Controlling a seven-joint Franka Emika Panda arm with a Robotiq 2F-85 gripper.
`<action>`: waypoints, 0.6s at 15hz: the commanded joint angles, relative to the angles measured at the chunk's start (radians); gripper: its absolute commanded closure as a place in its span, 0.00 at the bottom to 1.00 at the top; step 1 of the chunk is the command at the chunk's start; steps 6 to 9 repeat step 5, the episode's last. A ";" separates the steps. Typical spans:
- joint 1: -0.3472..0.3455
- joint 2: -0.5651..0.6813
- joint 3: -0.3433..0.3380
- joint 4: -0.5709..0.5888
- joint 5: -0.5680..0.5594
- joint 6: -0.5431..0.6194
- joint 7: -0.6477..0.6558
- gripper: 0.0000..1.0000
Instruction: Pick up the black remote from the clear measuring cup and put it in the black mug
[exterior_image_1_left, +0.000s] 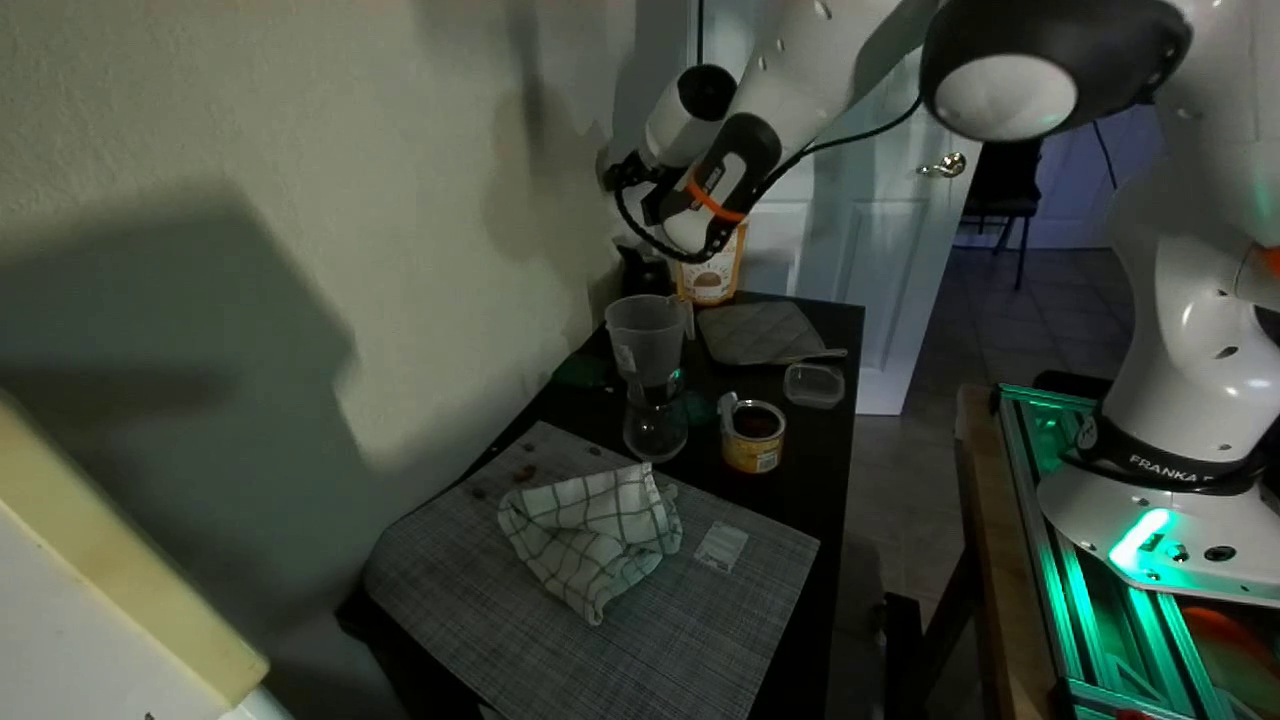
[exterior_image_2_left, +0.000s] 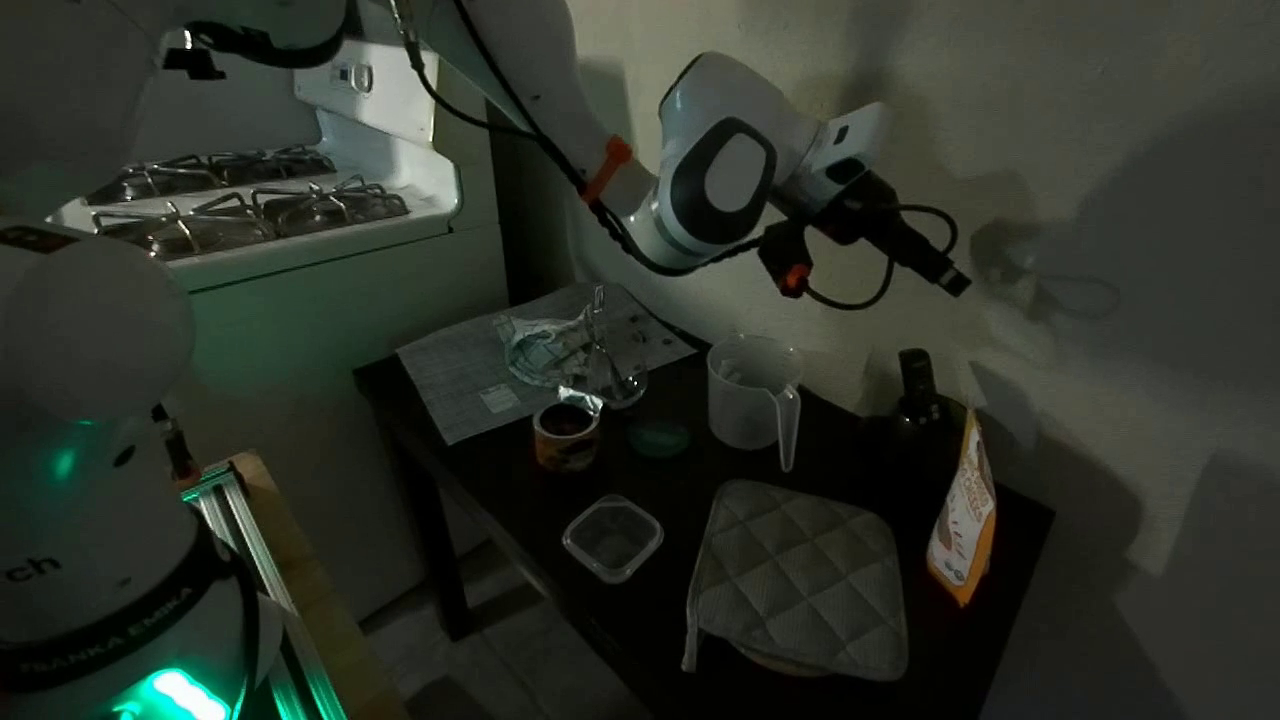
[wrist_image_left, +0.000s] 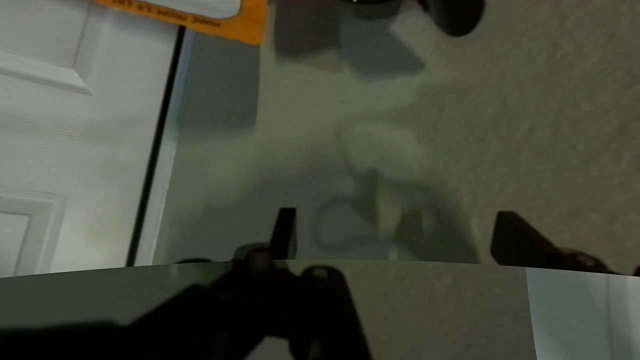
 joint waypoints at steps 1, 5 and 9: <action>0.124 -0.245 0.011 -0.214 0.002 0.116 -0.230 0.00; 0.159 -0.230 -0.022 -0.226 -0.092 0.154 -0.166 0.00; 0.159 -0.230 -0.022 -0.226 -0.092 0.154 -0.166 0.00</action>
